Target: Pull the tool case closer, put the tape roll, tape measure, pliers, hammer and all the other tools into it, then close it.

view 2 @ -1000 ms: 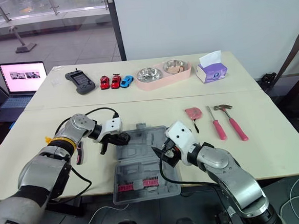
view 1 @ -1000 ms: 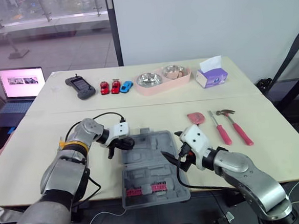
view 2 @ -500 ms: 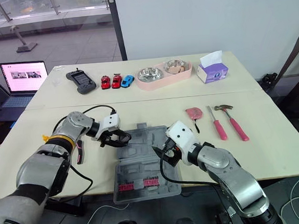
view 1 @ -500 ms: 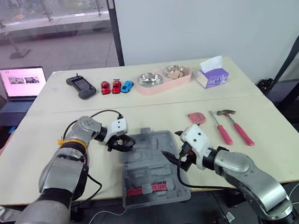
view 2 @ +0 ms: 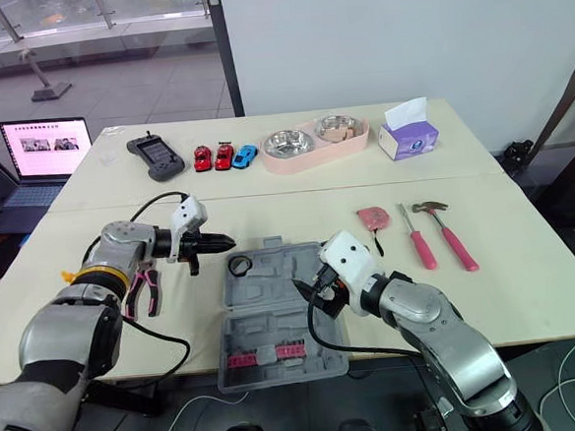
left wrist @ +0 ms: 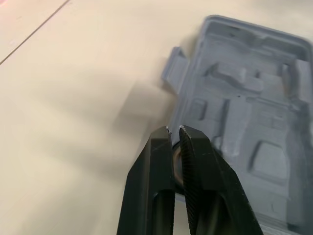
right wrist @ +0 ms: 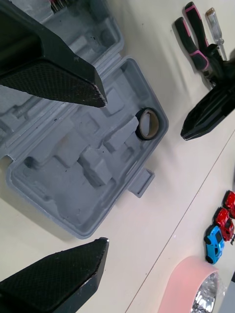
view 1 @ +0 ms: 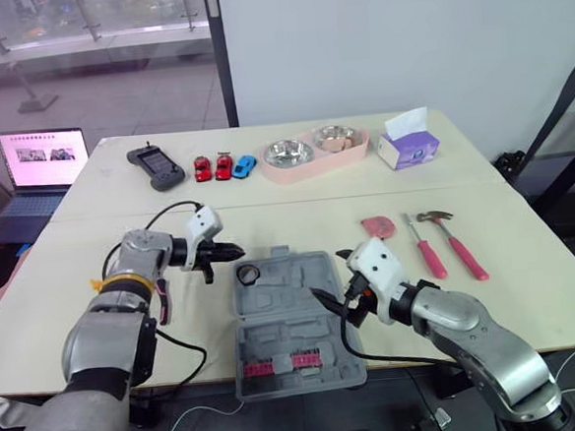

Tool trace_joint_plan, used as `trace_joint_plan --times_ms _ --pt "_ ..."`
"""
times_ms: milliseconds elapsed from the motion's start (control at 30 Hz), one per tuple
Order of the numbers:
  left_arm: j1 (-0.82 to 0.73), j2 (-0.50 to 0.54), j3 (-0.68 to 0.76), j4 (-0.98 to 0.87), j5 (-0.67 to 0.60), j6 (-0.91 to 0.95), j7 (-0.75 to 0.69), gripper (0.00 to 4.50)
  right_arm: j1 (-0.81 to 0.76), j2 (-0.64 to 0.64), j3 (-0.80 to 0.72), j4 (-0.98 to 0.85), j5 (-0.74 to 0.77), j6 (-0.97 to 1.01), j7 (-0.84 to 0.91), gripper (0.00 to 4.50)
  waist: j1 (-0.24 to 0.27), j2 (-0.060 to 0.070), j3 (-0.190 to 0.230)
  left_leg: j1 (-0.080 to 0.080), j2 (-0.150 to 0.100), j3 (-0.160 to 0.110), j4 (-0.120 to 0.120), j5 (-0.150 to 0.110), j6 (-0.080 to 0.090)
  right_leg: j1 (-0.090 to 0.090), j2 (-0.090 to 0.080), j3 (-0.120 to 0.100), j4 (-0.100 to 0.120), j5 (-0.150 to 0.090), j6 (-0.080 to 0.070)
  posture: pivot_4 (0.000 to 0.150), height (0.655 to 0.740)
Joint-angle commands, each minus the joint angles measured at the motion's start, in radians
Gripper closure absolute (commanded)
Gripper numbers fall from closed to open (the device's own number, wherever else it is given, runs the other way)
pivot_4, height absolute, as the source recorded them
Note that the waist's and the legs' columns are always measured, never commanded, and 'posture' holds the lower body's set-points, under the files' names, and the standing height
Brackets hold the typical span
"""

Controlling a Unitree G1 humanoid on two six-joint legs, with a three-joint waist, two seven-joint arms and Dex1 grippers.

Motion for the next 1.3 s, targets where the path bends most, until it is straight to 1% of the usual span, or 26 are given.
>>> trace_joint_plan --times_ms 33,333,567,767,900,1000,1100,1167,1300 --pt "0.024 0.002 0.028 -0.041 -0.04 -0.03 0.015 3.84 -0.009 -0.005 -0.019 -0.008 0.0 -0.025 0.014 0.0 0.001 0.0 0.0 0.0 0.0 0.0 0.0 0.0 0.0 0.0 0.0 0.0 0.0 0.0 0.0 0.15 0.74" --pt "0.091 -0.026 0.025 -0.056 -0.056 -0.092 0.046 3.84 -0.016 -0.013 -0.019 0.011 -0.004 -0.033 0.034 0.0 0.001 0.0 0.0 0.0 0.0 0.0 0.0 0.0 0.0 0.0 0.0 0.0 0.0 0.0 0.0 0.15 0.74" --pt "0.12 -0.055 0.008 -0.052 -0.038 -0.147 0.086 3.84 -0.013 -0.007 -0.015 0.011 -0.011 -0.034 0.035 0.0 0.001 0.0 0.0 0.0 0.0 0.0 0.0 0.0 0.0 0.0 0.0 0.0 0.0 0.0 0.0 0.15 0.74" --pt "0.147 -0.063 -0.045 -0.048 0.012 -0.197 0.116 3.84 -0.007 -0.009 -0.018 0.003 -0.012 -0.028 0.032 0.0 0.001 0.0 0.0 0.0 0.0 0.0 0.0 0.0 0.0 0.0 0.0 0.0 0.0 0.0 0.0 0.15 0.74" --pt "0.164 -0.05 -0.101 -0.03 0.08 -0.207 0.189 3.84 -0.008 -0.01 -0.021 0.002 -0.012 -0.025 0.031 0.0 0.001 0.0 0.0 0.0 0.0 0.0 0.0 0.0 0.0 0.0 0.0 0.0 0.0 0.0 0.0 0.15 0.74" --pt "0.17 -0.05 -0.119 -0.022 0.096 -0.196 0.211 3.84 -0.011 -0.01 -0.022 0.005 -0.012 -0.025 0.032 0.0 0.001 0.0 -0.001 0.002 0.0 0.0 0.001 0.0 0.0 0.002 0.0 0.0 0.0 0.0 0.0 0.15 0.74" --pt "0.164 -0.053 -0.113 -0.021 0.08 -0.187 0.213 3.84 -0.016 -0.01 -0.025 0.01 -0.012 -0.028 0.033 0.0 0.001 0.0 -0.001 0.002 0.0 0.0 0.001 0.0 0.0 0.003 0.0 0.0 0.0 0.0 0.0 0.15 0.74" --pt "0.147 -0.053 -0.087 -0.025 0.048 -0.18 0.203 3.84 -0.017 -0.011 -0.029 0.016 -0.011 -0.033 0.036 0.0 0.001 0.0 -0.001 0.003 0.0 0.0 0.001 0.0 0.0 0.003 0.0 0.0 0.0 0.0 0.0 0.15 0.74" --pt "0.101 -0.047 -0.016 -0.053 -0.041 -0.157 0.127 3.84 -0.015 -0.021 -0.057 0.034 -0.005 -0.051 0.046 0.0 0.0 0.0 -0.001 0.002 0.0 0.0 0.001 0.0 0.0 0.003 0.0 0.0 0.0 0.0 0.0 0.15 0.74"
